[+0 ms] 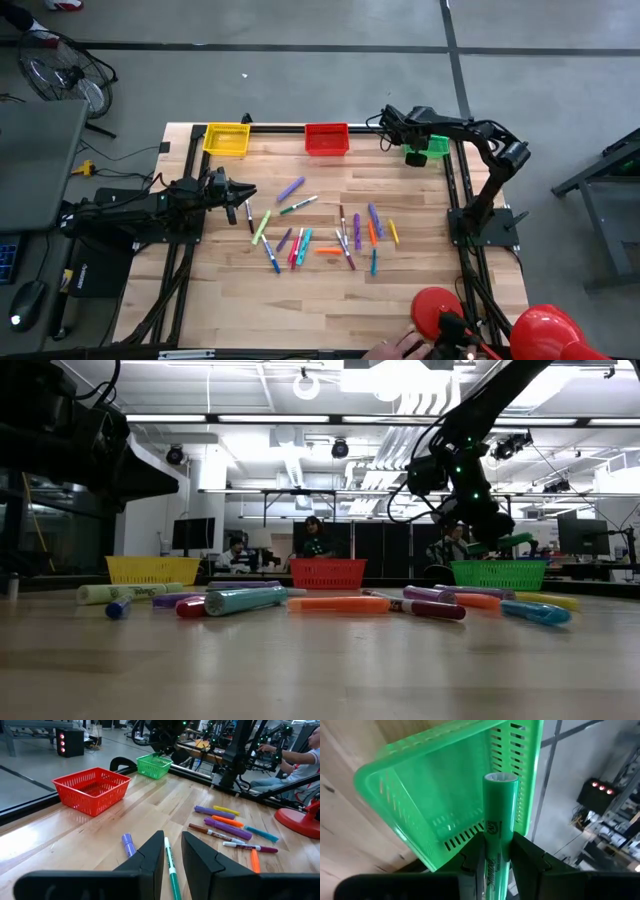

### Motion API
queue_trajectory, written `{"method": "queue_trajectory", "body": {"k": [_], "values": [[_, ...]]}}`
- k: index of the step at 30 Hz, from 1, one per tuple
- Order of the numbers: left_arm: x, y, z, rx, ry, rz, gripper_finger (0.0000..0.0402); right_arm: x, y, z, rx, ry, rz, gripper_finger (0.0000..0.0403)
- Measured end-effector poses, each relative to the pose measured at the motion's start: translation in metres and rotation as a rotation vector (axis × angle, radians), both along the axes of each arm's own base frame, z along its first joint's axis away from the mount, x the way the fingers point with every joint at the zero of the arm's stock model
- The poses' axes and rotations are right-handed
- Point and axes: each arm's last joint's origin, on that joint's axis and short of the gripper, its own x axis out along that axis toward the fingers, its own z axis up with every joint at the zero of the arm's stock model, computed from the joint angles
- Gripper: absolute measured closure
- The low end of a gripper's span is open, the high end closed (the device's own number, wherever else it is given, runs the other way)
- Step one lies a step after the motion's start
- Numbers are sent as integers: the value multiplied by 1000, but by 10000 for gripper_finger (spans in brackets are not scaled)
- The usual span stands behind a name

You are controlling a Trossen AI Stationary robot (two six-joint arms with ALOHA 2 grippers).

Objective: Pick & Place Markers
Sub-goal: Put the green highlighter into the green bin

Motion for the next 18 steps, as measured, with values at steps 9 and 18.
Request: {"method": "queue_trajectory", "body": {"k": [9,18], "values": [[0,0,0,0,0,-1,337,-3,-2,0,18,28,22,336],[0,0,0,0,0,-1,337,-6,-8,-3,-4,60,9,336]]}}
